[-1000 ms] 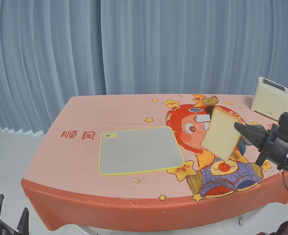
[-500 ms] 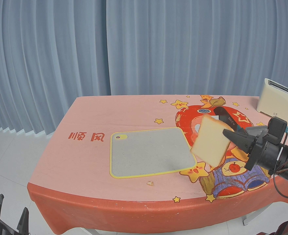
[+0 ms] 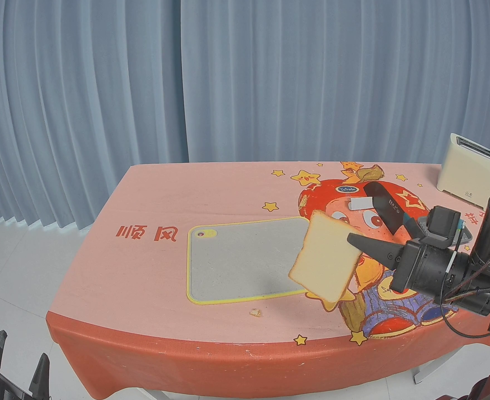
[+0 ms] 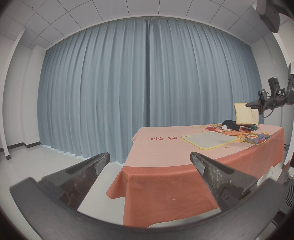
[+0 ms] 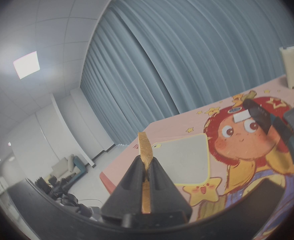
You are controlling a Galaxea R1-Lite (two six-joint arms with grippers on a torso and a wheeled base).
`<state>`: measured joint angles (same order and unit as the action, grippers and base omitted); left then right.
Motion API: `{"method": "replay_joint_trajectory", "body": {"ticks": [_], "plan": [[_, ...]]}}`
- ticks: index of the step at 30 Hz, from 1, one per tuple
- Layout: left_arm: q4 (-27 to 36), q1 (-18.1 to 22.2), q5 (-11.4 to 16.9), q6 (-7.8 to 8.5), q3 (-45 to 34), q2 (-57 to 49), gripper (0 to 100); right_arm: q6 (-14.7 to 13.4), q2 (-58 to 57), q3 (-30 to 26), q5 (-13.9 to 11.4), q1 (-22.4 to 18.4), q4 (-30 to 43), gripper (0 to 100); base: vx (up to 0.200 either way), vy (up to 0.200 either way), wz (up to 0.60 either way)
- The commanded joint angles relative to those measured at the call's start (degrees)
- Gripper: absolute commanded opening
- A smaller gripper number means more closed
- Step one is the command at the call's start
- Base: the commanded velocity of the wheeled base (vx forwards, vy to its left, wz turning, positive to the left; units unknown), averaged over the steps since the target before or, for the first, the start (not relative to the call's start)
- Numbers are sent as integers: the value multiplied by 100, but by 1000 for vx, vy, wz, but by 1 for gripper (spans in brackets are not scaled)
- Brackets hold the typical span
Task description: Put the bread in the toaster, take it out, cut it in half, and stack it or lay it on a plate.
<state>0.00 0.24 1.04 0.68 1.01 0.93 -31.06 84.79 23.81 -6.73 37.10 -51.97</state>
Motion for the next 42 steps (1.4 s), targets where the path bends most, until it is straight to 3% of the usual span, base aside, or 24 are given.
{"method": "replay_joint_trajectory", "body": {"ticks": [1, 6, 8, 13, 18, 29, 32, 35, 42], "plan": [[0, 2, -7, -7, -101, -84, 100, -313, 302, 142, -4, 158, -6, 0, 0, 0, 0], [-9, 2, -7, -7, -101, -84, 100, -594, 416, 212, -13, 193, -121, 0, 0, 0, 0], [-9, 2, -7, -7, -101, -84, 100, -866, 592, 221, -4, 193, -542, 0, 0, 0, 0], [-9, 2, -7, 2, -101, -84, 100, -1236, 697, 212, 14, 184, -1158, 0, 0, 0, 0], [-9, 2, 2, -16, -101, -84, 100, -1350, 943, 484, -13, 96, -1193, 0, 0, 0, 0], [-9, 2, 2, -16, -101, -84, 100, -1236, 1840, 1486, 31, 149, -1087, 0, 0, 0, 0], [-9, 2, -7, -16, -101, -84, 100, -858, 2306, 1812, 40, 87, -964, 0, 0, 0, 0], [-9, 2, -7, -16, -101, -84, 100, -735, 2508, 1899, 40, 96, -973, 0, 0, 0, 0], [-9, 2, 2, -16, -101, -84, 100, -779, 2815, 2181, 58, 43, -938, 0, 0, 0, 0]]}}
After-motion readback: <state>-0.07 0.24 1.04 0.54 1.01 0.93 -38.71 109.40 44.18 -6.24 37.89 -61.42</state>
